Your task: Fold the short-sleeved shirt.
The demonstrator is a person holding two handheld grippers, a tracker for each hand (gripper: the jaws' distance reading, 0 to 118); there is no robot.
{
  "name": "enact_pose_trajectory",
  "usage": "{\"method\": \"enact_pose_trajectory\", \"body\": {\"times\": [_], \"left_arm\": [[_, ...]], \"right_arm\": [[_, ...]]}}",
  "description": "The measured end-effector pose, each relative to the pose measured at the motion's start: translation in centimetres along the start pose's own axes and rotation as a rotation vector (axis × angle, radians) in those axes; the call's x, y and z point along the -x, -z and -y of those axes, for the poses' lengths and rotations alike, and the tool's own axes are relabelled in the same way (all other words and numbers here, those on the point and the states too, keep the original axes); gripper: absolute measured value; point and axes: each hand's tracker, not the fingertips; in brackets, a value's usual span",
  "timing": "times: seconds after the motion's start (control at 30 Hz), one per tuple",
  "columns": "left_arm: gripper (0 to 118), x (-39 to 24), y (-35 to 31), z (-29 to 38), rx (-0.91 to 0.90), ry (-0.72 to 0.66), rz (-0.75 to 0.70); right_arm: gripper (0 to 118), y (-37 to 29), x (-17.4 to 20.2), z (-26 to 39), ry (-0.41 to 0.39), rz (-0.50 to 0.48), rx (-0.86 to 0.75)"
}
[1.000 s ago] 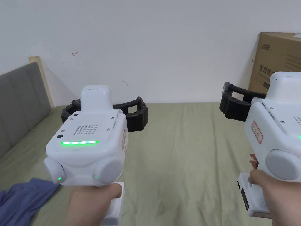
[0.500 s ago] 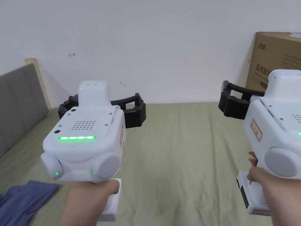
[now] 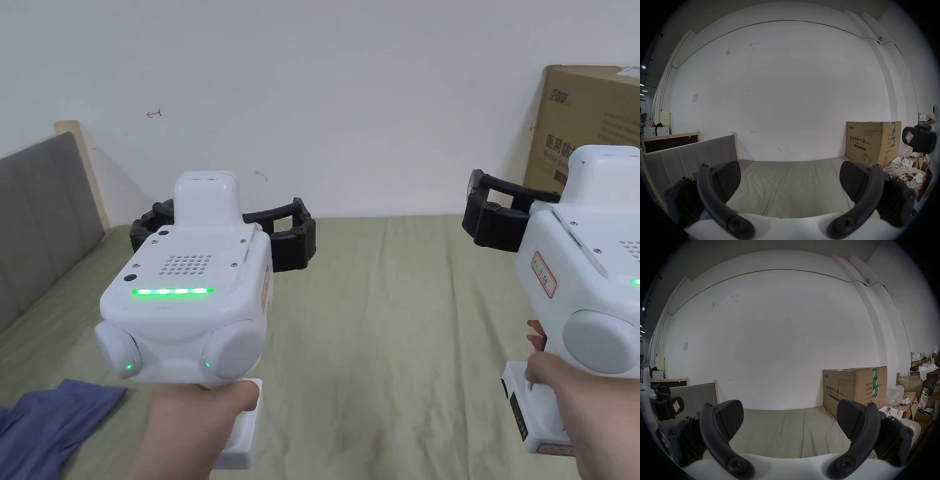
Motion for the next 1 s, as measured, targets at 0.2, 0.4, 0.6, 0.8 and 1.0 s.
{"method": "enact_pose_trajectory", "body": {"times": [0.2, 0.4, 0.6, 0.8, 1.0], "left_arm": [[118, 0.04, 0.06, 0.05, -0.002, -0.001, -0.001], [118, 0.02, 0.02, 0.1, -0.005, 0.005, -0.001], [118, -0.12, -0.14, 0.25, -0.004, 0.006, -0.003], [118, -0.07, -0.26, 0.34, -0.008, -0.003, 0.002], [118, -0.05, -0.33, 0.31, -0.005, -0.001, -0.001]], "right_arm": [[115, 0.06, 0.11, 0.23, -0.001, 0.002, 0.005], [115, -0.02, 0.13, 0.4, 0.0, 0.002, 0.006], [115, -0.23, 0.29, 0.58, -0.011, 0.001, 0.005], [115, -0.3, 0.43, 0.68, -0.023, 0.007, 0.009], [115, -0.45, 0.5, 0.69, -0.025, 0.005, 0.01]]}}
